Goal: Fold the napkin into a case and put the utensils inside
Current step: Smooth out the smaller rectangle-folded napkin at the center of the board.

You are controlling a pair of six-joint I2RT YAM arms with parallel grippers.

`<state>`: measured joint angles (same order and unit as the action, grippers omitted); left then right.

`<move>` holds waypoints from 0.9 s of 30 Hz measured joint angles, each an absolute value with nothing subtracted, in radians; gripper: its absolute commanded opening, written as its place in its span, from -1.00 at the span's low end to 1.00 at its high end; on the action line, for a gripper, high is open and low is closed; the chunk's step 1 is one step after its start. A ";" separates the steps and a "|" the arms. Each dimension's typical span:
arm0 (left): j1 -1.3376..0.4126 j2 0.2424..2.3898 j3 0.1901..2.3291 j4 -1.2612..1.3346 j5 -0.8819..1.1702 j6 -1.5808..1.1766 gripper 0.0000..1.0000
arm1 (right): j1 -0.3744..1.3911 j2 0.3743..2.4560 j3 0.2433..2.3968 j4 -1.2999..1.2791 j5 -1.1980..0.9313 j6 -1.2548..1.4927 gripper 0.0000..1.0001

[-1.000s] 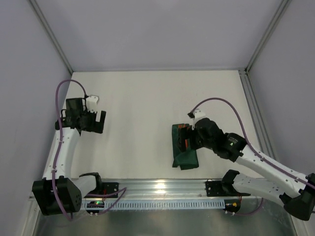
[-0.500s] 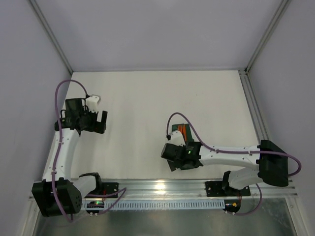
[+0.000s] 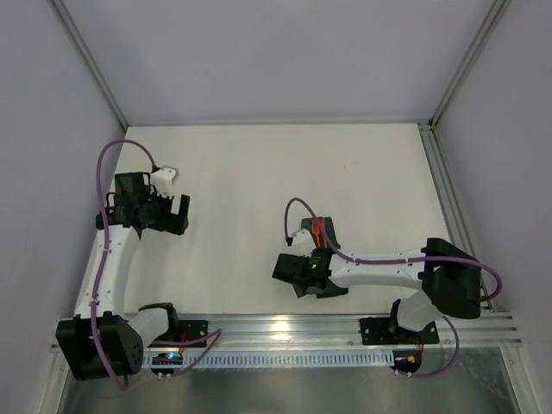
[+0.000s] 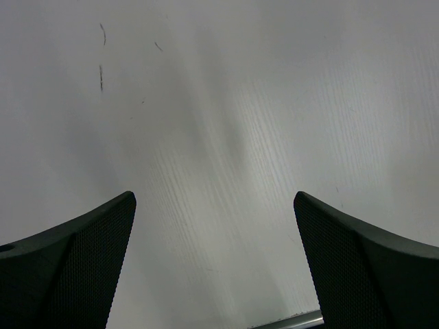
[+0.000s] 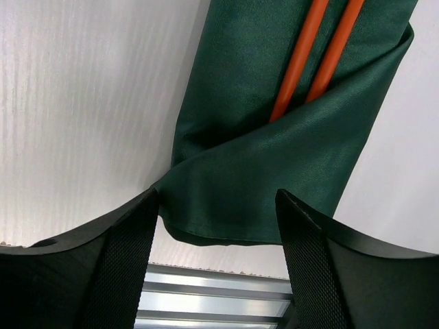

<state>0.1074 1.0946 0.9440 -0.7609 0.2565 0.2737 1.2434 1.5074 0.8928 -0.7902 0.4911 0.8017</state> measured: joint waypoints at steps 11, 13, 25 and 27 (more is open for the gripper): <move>0.107 1.095 0.944 -0.768 0.281 0.277 0.98 | 1.245 1.576 0.883 -0.778 0.484 0.804 0.22; 0.107 1.095 0.944 -0.769 0.283 0.279 0.98 | 1.249 1.579 0.879 -0.779 0.484 0.804 0.22; 0.107 1.097 0.944 -0.780 0.293 0.297 0.98 | 1.267 1.579 0.858 -0.735 0.484 0.783 -0.42; 0.107 1.097 0.944 -0.783 0.293 0.297 0.98 | 1.266 1.579 0.855 -0.727 0.484 0.770 -0.49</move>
